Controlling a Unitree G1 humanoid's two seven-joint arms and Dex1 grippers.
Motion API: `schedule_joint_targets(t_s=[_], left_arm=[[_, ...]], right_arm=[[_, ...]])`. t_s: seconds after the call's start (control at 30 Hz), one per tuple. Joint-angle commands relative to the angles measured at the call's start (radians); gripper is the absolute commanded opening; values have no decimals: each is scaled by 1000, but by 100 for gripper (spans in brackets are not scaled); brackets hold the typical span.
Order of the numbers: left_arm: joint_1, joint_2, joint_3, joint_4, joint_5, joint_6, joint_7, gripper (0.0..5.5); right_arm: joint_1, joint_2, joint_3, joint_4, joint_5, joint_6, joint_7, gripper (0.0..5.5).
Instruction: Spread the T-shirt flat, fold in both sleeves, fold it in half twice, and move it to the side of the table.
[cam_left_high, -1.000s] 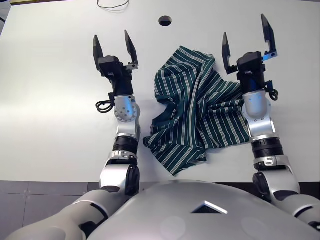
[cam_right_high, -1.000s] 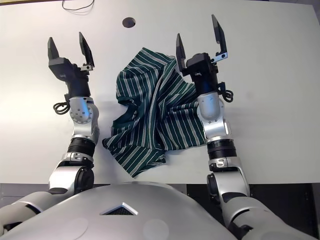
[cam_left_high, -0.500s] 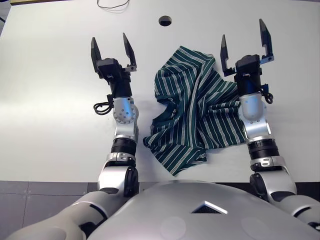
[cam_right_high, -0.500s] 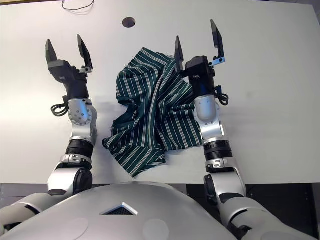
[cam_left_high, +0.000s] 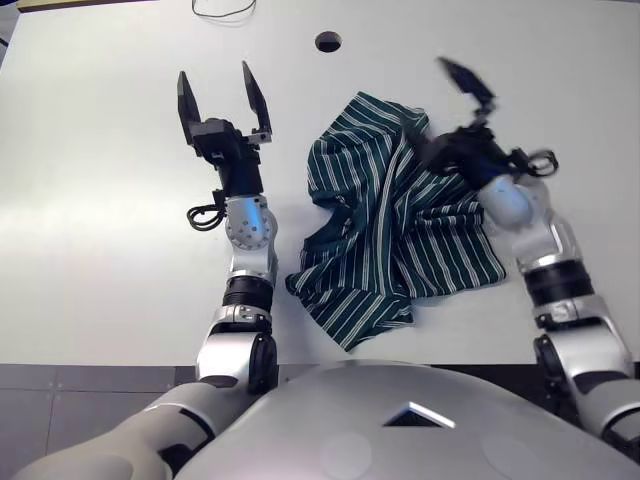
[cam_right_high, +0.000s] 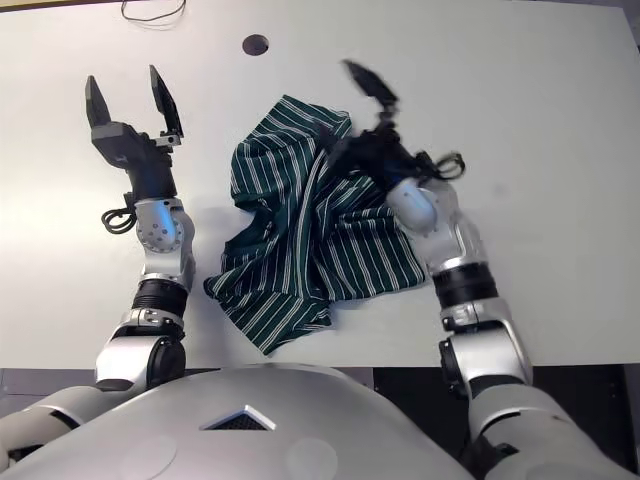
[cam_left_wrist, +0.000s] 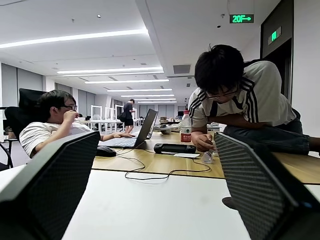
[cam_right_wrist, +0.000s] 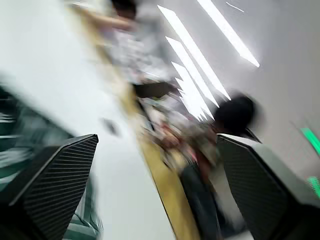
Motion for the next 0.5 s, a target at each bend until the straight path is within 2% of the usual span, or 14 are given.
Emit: schedule_joint_targets(t_s=[0.03,0.2,0.37,0.43,0.5], left_arm=[[-47,-2,-4,29,22,-14,18,425],[-67,-1,-9,45,32,-23,20,425],[-75,-4,-21,41,42,-33,14,425],[-80,-5,-26,35,41,-33,9,425],[-78,-1,-28,25,31,-31,-2,425]], right_arm=[[-179,14,158,130,-64,-4,215,434],[-311,60,267,365,-111,-32,271,434],[-407,138,321,636,-135,-16,210,434],[-441,179,329,761,-138,26,157,434],[-486,231,264,886,-76,150,72,434]])
